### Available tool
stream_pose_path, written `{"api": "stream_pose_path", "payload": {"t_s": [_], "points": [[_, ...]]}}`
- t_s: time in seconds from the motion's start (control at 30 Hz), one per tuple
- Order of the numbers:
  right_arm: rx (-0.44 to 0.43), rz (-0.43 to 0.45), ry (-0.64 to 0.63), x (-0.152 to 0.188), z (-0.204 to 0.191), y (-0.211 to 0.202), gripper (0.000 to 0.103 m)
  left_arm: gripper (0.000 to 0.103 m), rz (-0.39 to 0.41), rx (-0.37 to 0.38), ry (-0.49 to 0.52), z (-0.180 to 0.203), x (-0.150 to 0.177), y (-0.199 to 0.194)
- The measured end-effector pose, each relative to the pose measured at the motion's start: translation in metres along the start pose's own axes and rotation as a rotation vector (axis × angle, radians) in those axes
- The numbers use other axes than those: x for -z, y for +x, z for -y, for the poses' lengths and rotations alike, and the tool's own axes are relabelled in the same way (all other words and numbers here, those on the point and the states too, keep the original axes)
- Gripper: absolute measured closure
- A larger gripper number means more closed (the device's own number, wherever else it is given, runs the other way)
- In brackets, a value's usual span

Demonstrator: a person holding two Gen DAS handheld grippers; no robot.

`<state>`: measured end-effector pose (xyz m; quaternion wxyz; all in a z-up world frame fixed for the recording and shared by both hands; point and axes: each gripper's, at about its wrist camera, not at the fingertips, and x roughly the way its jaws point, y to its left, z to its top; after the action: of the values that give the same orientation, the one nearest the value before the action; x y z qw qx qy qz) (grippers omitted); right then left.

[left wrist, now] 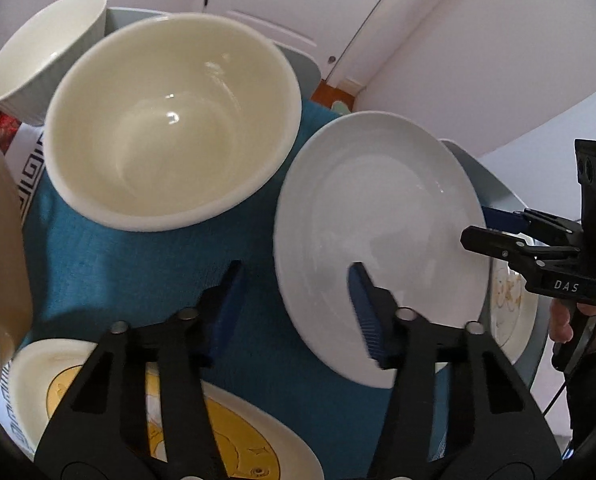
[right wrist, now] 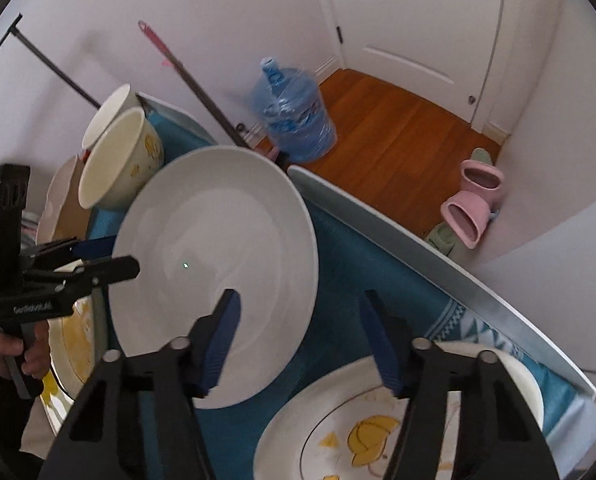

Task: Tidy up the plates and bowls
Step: 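Grasp the rim of the plain white oval plate with the left tool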

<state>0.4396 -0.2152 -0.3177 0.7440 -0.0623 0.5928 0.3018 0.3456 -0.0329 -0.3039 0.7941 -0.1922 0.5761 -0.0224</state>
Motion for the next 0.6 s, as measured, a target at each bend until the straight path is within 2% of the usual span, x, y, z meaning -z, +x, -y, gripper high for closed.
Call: {"api": "stream_pose_path", "payload": {"t_s": [0.1,0.13,0.3,0.6], "points": [[-0.011,-0.007,-0.020,0.002,0.001,0.003,0.070,0.079,-0.009,-0.001,0.011,0.004,0.002,0.005],[-0.014,-0.008,-0.025,0.002,0.001,0.004,0.071,0.082,-0.010,-0.002,0.014,0.005,0.002,0.006],[-0.027,-0.014,-0.042,0.002,0.001,0.007,0.085,0.085,-0.008,-0.009,0.017,0.010,0.001,0.006],[-0.008,0.001,-0.045,0.004,-0.002,0.008,0.087,0.085,0.000,-0.043,0.031,0.016,-0.004,0.002]]}}
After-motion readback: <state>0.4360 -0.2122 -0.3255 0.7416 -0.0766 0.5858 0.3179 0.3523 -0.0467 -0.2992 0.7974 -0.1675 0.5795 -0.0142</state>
